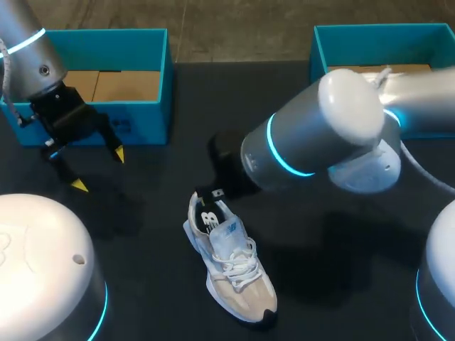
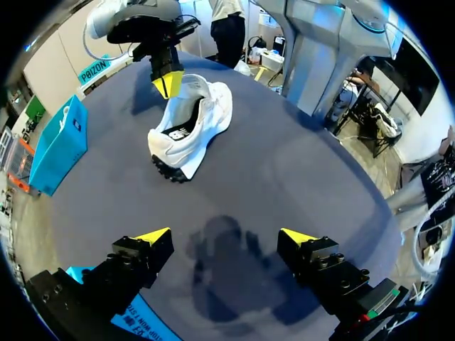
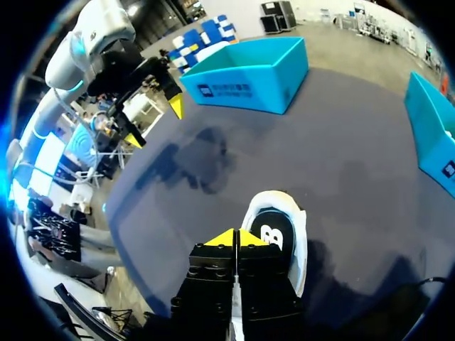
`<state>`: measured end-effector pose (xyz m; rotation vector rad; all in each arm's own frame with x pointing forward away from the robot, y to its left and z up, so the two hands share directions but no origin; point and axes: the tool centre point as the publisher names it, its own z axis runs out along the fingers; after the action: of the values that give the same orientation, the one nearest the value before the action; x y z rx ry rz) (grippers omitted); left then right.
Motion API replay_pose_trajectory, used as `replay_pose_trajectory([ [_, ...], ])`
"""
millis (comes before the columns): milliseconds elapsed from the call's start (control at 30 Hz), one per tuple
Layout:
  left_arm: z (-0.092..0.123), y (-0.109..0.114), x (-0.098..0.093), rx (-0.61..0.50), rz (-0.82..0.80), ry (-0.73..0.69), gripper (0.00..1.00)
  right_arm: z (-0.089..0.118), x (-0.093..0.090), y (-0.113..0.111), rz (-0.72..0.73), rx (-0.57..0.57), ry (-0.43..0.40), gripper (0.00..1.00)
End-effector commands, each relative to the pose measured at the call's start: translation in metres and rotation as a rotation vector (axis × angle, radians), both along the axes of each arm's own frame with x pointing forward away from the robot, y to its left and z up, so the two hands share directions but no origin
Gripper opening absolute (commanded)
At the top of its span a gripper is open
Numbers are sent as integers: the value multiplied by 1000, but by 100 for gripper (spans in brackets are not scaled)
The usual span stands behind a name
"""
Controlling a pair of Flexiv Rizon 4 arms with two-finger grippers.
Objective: Take the shoe out of the shoebox, open the shoe tongue, remove and reinsert the insole, then place the shoe into the shoebox
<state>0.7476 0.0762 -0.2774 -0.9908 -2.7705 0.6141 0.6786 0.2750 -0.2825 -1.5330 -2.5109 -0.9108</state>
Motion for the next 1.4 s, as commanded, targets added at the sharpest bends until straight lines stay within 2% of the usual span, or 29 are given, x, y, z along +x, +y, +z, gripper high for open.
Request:
replay_pose_trajectory([
  [33, 0, 0, -1, 2, 0, -2, 100, 1, -2, 4, -60, -106, -44, 0],
  [167, 2, 6, 9, -4, -14, 20, 100, 1, -2, 4, -60, -106, -44, 0],
  [367, 2, 20, 26, 1, -19, 45, 100, -22, 3, 7, -2, -122, -36, 0],
  [600, 1, 24, 42, 35, -2, 62, 100, -40, 8, 6, 14, -137, -71, 0],
  [867, 1, 27, 46, 69, -9, 83, 100, -61, 14, 6, 11, -172, -96, 0],
  [1400, 1, 27, 46, 69, -9, 83, 100, -68, 17, 6, -11, -200, -93, 0],
])
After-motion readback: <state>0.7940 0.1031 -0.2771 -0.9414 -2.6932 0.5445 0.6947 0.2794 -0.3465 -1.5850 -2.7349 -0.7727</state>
